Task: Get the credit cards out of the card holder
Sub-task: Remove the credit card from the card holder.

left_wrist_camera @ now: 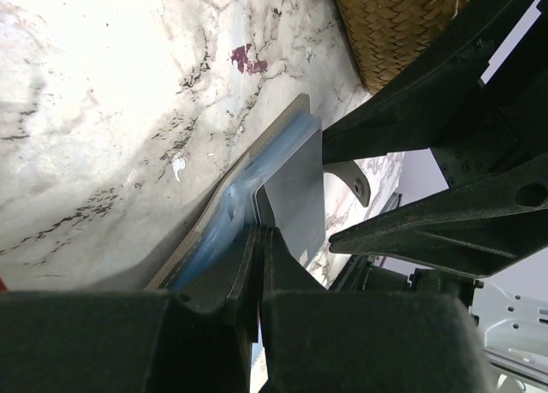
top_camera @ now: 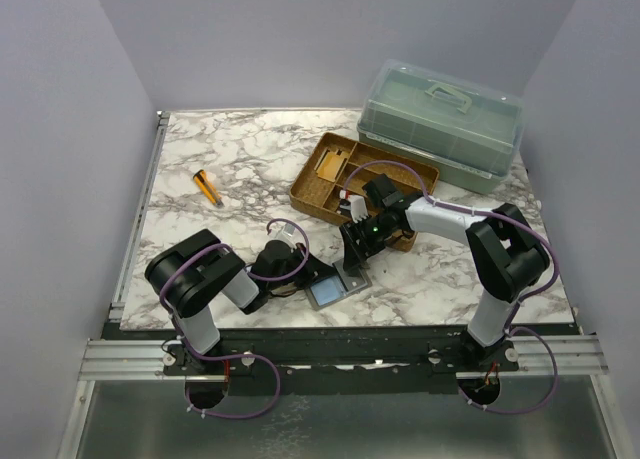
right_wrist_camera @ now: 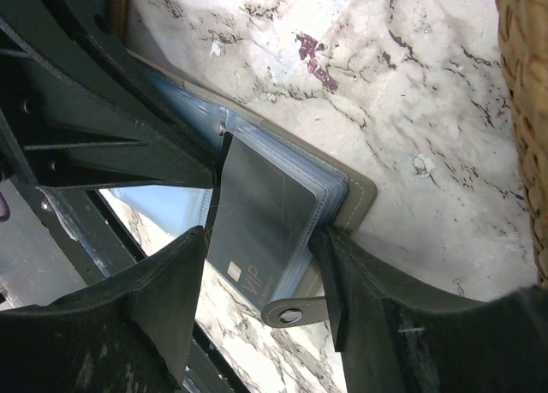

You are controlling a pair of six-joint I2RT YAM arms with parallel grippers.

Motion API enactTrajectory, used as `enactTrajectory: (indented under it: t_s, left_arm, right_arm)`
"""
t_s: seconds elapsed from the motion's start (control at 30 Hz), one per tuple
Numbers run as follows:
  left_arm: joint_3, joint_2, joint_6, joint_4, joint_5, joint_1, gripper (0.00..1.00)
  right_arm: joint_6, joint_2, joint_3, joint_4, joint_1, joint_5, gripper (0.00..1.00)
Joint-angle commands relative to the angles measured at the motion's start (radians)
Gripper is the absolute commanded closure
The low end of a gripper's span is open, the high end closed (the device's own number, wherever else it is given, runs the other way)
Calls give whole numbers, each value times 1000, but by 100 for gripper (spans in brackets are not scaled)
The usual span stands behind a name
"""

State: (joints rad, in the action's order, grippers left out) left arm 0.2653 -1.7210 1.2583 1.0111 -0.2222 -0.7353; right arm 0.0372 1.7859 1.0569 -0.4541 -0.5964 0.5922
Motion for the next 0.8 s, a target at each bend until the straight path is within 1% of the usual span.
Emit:
enactTrajectory:
  t_s: [0.0, 0.13, 0.43, 0.77]
  left_arm:
    - [-17, -42, -23, -30, 14, -6, 96]
    - [-15, -58, -23, -17, 9, -6, 97]
    - [-21, -68, -16, 7, 7, -6, 98]
    - [-17, -44, -23, 26, -15, -6, 95]
  right_arm:
    - [-15, -16, -18, 2, -8, 39, 39]
    - [-12, -44, -26, 11, -7, 105, 42]
    - [2, -53, -18, 10, -6, 141, 45]
    - [26, -38, -8, 9, 12, 179, 50]
